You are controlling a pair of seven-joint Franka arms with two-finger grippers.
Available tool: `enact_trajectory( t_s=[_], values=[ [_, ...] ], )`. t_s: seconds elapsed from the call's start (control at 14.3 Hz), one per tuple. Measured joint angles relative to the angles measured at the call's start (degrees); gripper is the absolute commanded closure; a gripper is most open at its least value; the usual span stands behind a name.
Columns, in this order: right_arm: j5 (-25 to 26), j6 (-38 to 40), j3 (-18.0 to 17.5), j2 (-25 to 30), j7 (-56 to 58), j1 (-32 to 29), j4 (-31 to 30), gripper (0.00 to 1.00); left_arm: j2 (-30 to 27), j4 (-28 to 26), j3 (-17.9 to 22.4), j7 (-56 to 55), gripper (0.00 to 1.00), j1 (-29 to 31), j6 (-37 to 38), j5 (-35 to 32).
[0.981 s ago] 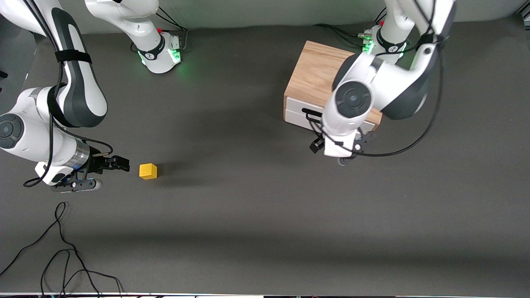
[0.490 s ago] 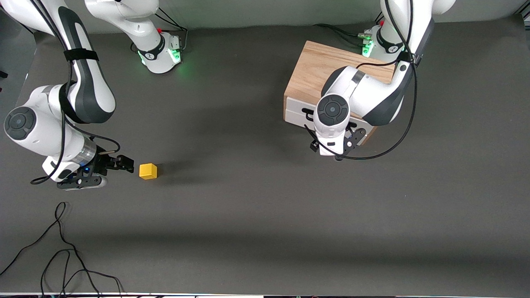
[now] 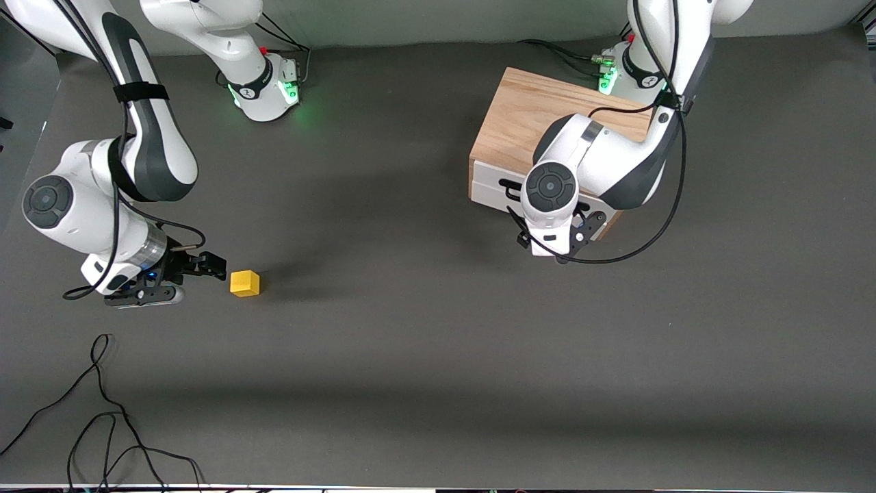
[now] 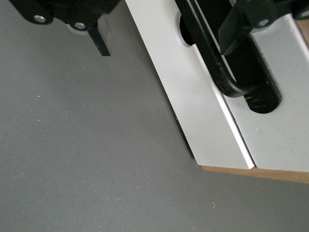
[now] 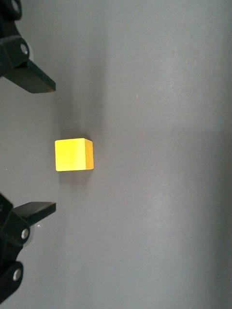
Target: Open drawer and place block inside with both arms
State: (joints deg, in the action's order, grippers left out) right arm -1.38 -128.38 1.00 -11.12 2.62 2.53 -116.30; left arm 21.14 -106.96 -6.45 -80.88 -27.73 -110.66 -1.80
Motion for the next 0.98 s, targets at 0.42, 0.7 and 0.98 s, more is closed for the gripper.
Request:
enact_trajectory(
  t_s=[0.42, 0.7, 0.98],
  values=[
    [0.0, -7.16, 0.03, -2.01, 0.0, 0.0, -3.32, 0.0, 0.06, -1.71, 0.15, -0.01, 0.01, 0.02, -2.08, 0.0],
    [0.0, -14.55, 0.04, -5.3, 0.0, 0.0, -6.95, 0.0, 0.21, -2.07, 0.2, -0.1, 0.01, 0.06, -4.33, 0.01],
    [0.0, -16.48, 0.03, -7.36, 0.0, 0.0, -7.44, 0.0, 0.22, -2.12, 0.21, -0.28, 0.01, 0.07, -4.64, 0.03]
  ],
)
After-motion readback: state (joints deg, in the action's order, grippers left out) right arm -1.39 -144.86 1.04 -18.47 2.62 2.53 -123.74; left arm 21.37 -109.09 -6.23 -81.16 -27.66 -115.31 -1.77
